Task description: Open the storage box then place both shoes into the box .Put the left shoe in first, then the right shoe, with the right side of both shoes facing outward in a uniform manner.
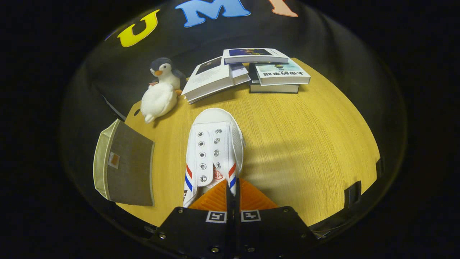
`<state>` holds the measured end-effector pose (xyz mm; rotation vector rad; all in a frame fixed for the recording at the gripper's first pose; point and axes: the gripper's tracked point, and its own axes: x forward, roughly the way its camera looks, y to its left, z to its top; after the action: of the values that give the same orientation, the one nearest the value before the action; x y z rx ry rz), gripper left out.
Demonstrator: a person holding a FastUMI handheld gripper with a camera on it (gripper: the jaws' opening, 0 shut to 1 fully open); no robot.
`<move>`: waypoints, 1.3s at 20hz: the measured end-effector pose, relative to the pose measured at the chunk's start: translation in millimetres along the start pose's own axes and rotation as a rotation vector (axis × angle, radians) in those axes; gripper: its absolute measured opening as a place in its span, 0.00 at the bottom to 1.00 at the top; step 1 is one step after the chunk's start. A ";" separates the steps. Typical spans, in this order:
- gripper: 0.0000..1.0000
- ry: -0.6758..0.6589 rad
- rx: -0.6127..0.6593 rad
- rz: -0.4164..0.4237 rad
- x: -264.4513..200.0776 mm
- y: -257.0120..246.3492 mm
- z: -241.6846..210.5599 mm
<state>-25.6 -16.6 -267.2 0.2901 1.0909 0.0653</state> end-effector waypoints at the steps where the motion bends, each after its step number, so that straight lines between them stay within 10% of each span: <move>1: 0.00 -0.002 -0.003 0.008 -4.2 7.4 4.1; 26: 0.00 -0.037 -0.068 0.295 -46.3 265.9 32.5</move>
<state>5.5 223.3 -143.0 0.3875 1.0009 0.3582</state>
